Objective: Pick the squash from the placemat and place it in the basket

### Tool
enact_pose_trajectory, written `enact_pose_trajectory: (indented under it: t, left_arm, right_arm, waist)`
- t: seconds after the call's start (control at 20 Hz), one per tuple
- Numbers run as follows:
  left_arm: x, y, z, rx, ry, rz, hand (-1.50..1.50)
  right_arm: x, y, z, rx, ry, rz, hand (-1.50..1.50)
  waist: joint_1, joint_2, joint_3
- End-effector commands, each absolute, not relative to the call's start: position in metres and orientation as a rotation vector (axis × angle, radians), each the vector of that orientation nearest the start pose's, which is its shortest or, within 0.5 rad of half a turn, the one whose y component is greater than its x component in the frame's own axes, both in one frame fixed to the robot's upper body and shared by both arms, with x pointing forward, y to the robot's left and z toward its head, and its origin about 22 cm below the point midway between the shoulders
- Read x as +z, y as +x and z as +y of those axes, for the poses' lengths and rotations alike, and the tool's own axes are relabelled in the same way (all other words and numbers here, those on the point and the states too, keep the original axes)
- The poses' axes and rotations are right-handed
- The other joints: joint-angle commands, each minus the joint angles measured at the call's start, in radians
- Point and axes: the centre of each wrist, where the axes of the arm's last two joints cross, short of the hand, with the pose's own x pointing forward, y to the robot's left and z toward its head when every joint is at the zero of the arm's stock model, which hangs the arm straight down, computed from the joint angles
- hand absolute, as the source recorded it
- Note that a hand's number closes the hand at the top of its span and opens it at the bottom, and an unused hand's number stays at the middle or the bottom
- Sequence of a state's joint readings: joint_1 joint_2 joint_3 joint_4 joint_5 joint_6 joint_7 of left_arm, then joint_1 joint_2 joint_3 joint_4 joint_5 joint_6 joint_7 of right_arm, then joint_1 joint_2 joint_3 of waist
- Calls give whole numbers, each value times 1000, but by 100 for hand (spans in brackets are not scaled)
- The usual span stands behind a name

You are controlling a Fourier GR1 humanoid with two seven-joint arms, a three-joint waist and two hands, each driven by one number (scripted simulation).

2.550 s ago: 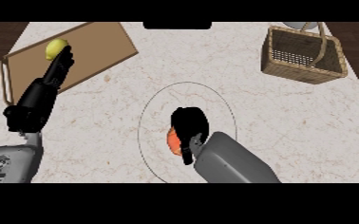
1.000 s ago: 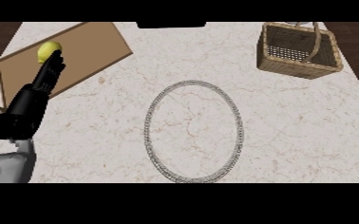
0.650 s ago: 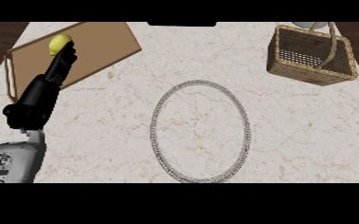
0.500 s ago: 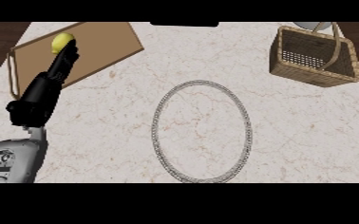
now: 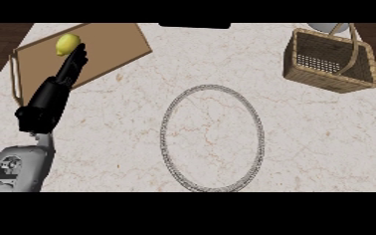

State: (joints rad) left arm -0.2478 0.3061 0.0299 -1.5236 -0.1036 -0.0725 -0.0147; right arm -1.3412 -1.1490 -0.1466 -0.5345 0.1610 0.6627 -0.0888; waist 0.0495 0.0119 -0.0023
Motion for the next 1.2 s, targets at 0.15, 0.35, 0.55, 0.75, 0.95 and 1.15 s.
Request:
enact_pose_trajectory:
  t: [0.15,0.35,0.55,0.75,0.95,1.15]
  left_arm:
    - [74,296,282,-416,279,-1722,0]
    - [79,292,292,-397,262,-1720,0]
    - [70,299,286,-384,266,-1738,0]
    - [81,306,288,-398,265,-1744,0]
    - [72,293,288,-393,268,-1742,0]
    - [70,285,289,-407,267,-1740,0]
  right_arm:
    - [431,374,-417,742,-587,-1629,150]
    - [438,375,-414,788,-594,-1520,150]
    - [425,385,-409,849,-623,-1421,150]
    - [429,385,-398,956,-809,-1330,150]
    - [420,381,-411,1060,-887,-1259,150]
    - [408,391,-407,1110,-825,-1246,-150]
  waist:
    - [-11,-2,1]
    - [-9,-2,1]
    - [-21,-1,1]
    - [-17,2,2]
    - [-13,2,2]
    - [-15,-2,2]
